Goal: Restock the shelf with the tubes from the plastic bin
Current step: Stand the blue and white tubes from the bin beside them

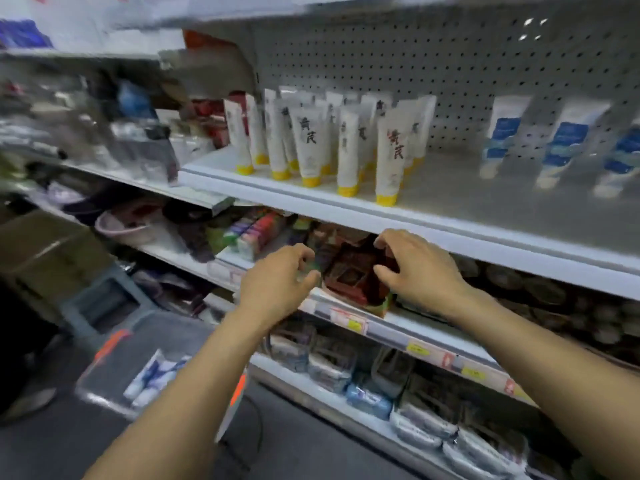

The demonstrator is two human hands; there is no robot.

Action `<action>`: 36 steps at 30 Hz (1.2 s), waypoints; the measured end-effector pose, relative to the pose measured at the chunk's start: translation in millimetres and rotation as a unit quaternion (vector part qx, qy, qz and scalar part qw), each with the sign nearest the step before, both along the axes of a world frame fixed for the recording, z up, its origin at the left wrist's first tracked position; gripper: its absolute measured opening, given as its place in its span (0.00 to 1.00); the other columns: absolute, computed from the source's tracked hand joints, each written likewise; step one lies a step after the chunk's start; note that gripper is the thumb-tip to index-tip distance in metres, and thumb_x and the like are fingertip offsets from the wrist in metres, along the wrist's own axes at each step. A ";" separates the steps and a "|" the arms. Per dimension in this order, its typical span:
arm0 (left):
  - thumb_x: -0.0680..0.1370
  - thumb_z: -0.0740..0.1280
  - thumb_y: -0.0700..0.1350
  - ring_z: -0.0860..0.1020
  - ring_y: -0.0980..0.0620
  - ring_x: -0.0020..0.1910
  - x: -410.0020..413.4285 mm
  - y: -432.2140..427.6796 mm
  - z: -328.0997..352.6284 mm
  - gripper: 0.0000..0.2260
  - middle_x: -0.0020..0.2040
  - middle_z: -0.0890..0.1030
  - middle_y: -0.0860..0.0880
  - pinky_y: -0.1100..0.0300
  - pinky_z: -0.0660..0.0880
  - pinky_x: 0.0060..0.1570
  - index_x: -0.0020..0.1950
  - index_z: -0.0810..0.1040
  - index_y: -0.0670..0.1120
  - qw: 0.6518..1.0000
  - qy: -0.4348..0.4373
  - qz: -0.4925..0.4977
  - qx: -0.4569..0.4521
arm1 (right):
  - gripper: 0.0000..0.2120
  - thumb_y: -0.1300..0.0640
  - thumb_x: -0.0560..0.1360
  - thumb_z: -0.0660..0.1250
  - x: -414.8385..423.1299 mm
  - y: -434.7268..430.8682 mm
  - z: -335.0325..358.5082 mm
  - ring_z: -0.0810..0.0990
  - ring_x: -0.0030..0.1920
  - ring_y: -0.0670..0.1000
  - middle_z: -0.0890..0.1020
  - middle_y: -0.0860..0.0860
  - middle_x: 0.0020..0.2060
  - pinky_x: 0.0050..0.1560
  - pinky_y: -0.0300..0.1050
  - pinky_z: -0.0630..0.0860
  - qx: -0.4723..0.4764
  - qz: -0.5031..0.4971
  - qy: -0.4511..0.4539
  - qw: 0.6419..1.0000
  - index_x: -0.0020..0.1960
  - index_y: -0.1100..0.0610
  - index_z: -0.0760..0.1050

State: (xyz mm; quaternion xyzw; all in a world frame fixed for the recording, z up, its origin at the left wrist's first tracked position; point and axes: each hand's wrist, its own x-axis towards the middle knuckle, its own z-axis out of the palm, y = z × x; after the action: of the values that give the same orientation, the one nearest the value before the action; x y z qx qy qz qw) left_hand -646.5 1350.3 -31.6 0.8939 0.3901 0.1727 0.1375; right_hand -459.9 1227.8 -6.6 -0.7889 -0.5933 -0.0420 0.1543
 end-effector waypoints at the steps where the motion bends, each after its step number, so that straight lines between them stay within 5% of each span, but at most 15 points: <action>1: 0.77 0.65 0.57 0.79 0.51 0.50 -25.5 11.0 -8.0 0.17 0.55 0.79 0.56 0.51 0.76 0.50 0.64 0.73 0.54 1.000 0.015 0.018 -0.005 | 0.17 0.47 0.77 0.62 -20.4 17.5 -8.2 0.75 0.59 0.54 0.75 0.49 0.59 0.48 0.49 0.74 -0.016 0.018 -0.003 1.000 0.64 0.50 0.68; 10: 0.77 0.64 0.55 0.79 0.49 0.52 -229.2 104.3 -80.3 0.15 0.57 0.79 0.51 0.52 0.77 0.48 0.63 0.75 0.52 0.975 0.117 0.169 -0.085 | 0.15 0.47 0.75 0.64 -181.1 158.3 -102.6 0.76 0.56 0.58 0.77 0.54 0.56 0.49 0.50 0.75 -0.160 0.151 0.028 0.975 0.57 0.54 0.71; 14: 0.78 0.65 0.54 0.78 0.51 0.54 -276.3 140.9 -120.5 0.16 0.57 0.80 0.53 0.57 0.74 0.48 0.63 0.75 0.51 0.952 0.093 0.236 -0.173 | 0.14 0.50 0.74 0.64 -228.0 222.0 -147.0 0.78 0.54 0.56 0.78 0.53 0.55 0.43 0.45 0.73 -0.225 0.185 0.068 0.954 0.58 0.54 0.72; 18: 0.78 0.65 0.53 0.78 0.49 0.53 -294.6 175.8 -181.3 0.13 0.51 0.80 0.52 0.58 0.72 0.51 0.60 0.77 0.50 0.912 0.033 0.283 -0.294 | 0.16 0.51 0.76 0.63 -261.8 282.6 -209.1 0.77 0.57 0.56 0.78 0.53 0.59 0.52 0.48 0.76 -0.296 0.204 0.092 0.929 0.62 0.55 0.72; 26: 0.74 0.71 0.50 0.79 0.39 0.57 -266.6 231.4 -368.9 0.20 0.59 0.79 0.41 0.48 0.76 0.58 0.63 0.73 0.45 0.710 -0.105 0.418 -0.557 | 0.19 0.51 0.76 0.62 -277.6 370.6 -367.1 0.72 0.64 0.59 0.75 0.57 0.64 0.58 0.46 0.70 -0.450 0.142 0.147 0.869 0.64 0.59 0.71; 29: 0.72 0.71 0.49 0.79 0.39 0.55 -252.1 240.7 -419.3 0.20 0.54 0.78 0.37 0.55 0.73 0.45 0.59 0.75 0.40 0.607 -0.177 0.488 -0.602 | 0.20 0.53 0.77 0.61 -281.1 386.4 -419.6 0.69 0.66 0.61 0.71 0.60 0.65 0.61 0.47 0.69 -0.472 0.119 0.149 0.861 0.66 0.62 0.68; 32: 0.75 0.68 0.44 0.79 0.32 0.50 -243.4 247.1 -456.6 0.17 0.47 0.78 0.29 0.57 0.71 0.35 0.56 0.77 0.31 0.541 -0.189 0.528 -0.627 | 0.25 0.54 0.77 0.63 -291.6 388.4 -464.3 0.63 0.70 0.62 0.64 0.62 0.69 0.66 0.50 0.67 -0.490 0.091 0.148 0.854 0.69 0.63 0.62; 36: 0.77 0.66 0.42 0.73 0.46 0.30 -236.9 252.1 -486.0 0.16 0.44 0.78 0.37 0.64 0.69 0.26 0.61 0.75 0.34 0.453 -0.254 0.594 -0.615 | 0.30 0.53 0.75 0.66 -306.2 384.0 -496.6 0.65 0.69 0.60 0.66 0.61 0.68 0.64 0.50 0.69 -0.486 0.059 0.076 0.869 0.71 0.64 0.58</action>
State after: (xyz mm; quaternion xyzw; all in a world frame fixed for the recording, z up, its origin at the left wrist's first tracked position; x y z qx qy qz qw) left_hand -883.4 1602.4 -517.6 0.0449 0.7786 0.1475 0.6083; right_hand -766.2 1611.8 -503.1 -0.7286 -0.5708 0.3204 -0.2017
